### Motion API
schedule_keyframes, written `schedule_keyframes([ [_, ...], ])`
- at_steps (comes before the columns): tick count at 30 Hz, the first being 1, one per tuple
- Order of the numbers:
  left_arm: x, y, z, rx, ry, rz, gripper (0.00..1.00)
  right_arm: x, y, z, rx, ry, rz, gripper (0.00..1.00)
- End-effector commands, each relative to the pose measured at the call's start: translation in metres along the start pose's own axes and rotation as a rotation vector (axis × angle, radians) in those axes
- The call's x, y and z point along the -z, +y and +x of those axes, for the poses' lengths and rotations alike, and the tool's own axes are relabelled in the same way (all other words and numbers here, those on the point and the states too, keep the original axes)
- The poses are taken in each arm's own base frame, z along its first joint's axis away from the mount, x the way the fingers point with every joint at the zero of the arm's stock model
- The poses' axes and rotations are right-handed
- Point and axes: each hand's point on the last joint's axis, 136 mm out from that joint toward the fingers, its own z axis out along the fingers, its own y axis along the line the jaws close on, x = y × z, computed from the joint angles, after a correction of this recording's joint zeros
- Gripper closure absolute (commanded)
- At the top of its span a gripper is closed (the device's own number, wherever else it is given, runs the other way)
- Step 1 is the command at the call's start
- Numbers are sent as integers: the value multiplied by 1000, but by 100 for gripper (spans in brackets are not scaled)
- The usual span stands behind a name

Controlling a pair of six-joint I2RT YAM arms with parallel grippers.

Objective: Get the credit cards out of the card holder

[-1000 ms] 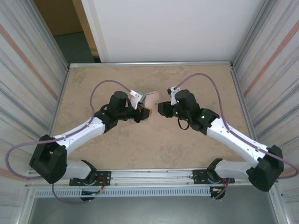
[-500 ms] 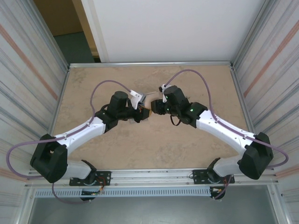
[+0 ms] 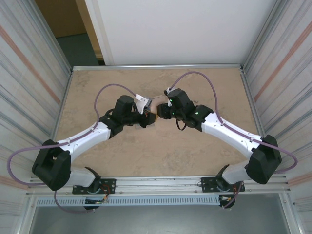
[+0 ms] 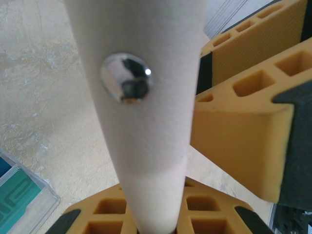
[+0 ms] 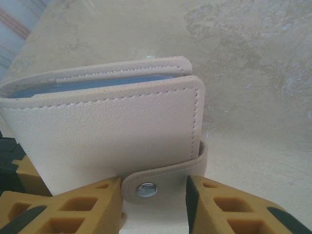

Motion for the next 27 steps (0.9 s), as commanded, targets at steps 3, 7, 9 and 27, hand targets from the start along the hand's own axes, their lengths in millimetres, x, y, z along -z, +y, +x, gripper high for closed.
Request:
schedule_keyframes([
  [3, 5, -13, -24, -38, -69, 24, 100, 1, -11, -2, -18, -7, 69, 69],
  [7, 5, -13, -25, -39, -71, 24, 100, 3, -14, -4, -22, -17, 78, 73],
  [9, 5, -13, -25, -38, -69, 25, 100, 3, -15, -3, -24, -17, 80, 75],
  [27, 5, -13, -25, -38, -72, 26, 100, 10, -16, -7, -71, -39, 32, 93],
])
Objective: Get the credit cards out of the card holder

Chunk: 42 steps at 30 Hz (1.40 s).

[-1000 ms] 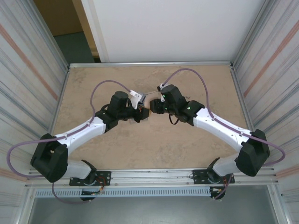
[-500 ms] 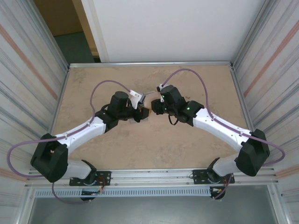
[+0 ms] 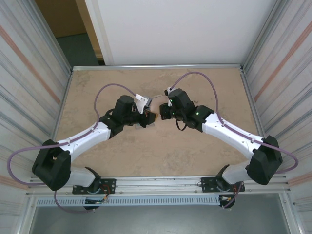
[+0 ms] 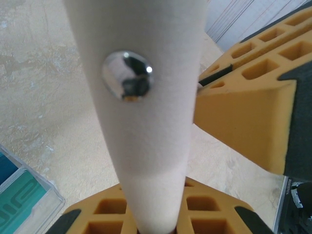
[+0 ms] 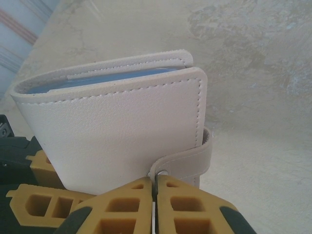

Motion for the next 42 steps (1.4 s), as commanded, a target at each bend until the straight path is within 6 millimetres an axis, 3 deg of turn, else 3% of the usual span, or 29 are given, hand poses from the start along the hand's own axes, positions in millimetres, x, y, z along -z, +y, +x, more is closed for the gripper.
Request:
schedule_keyframes([
  [1, 5, -16, -23, -35, -63, 43, 100, 7, -18, -5, -46, -29, 47, 94],
  [35, 7, -17, -23, -33, -69, 43, 100, 24, -31, -10, -110, -83, -4, 100],
  [42, 11, -21, -25, -52, -66, 78, 100, 32, -43, -10, -124, -110, -12, 79],
])
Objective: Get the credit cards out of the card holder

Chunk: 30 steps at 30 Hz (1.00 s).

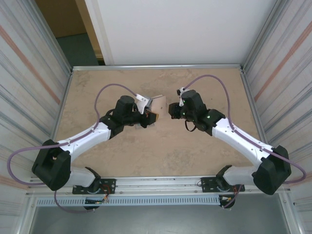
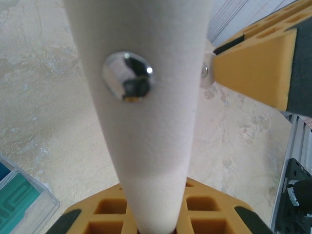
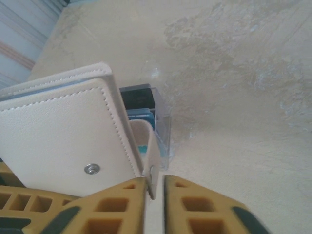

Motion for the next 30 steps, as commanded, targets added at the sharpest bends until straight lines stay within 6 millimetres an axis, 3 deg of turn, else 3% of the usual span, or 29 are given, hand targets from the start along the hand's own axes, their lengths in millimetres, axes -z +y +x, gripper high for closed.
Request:
schedule_keyframes([
  [1, 12, -17, -25, -51, -64, 68, 100, 12, -4, -9, -27, -52, -32, 73],
  [7, 17, -28, -27, -97, -40, 127, 100, 23, 5, -8, -27, -96, -196, 38],
  [13, 25, -46, -31, -139, -32, 239, 100, 44, 27, -9, 61, -137, -356, 1],
  [16, 30, -55, -30, -162, -20, 300, 100, 51, 32, -9, 94, -144, -387, 1],
  [24, 45, -79, -29, -232, -17, 428, 100, 49, 21, -4, 98, -139, -360, 0],
  [30, 54, -87, -31, -246, -37, 474, 100, 50, 16, 1, 101, -123, -407, 20],
])
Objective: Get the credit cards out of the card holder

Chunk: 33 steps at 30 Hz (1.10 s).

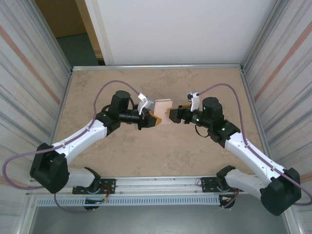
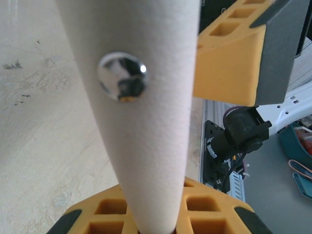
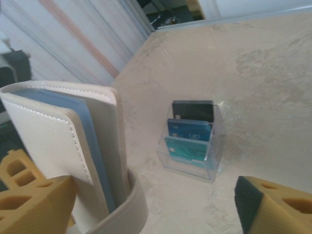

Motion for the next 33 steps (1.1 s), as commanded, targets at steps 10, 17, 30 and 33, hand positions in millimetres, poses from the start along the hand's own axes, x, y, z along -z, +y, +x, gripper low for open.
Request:
schedule_keyframes([
  [10, 23, -34, -30, -110, -103, 131, 100, 17, 19, -8, 8, -29, -214, 46],
  [17, 23, -38, -30, -108, -95, 162, 100, 14, 37, -7, 15, -1, -347, 47],
  [30, 25, -52, -35, -123, -110, 257, 100, 19, 70, 4, 87, 41, -508, 50],
  [33, 27, -59, -36, -137, -113, 285, 100, 19, 82, 9, 113, 64, -558, 52],
])
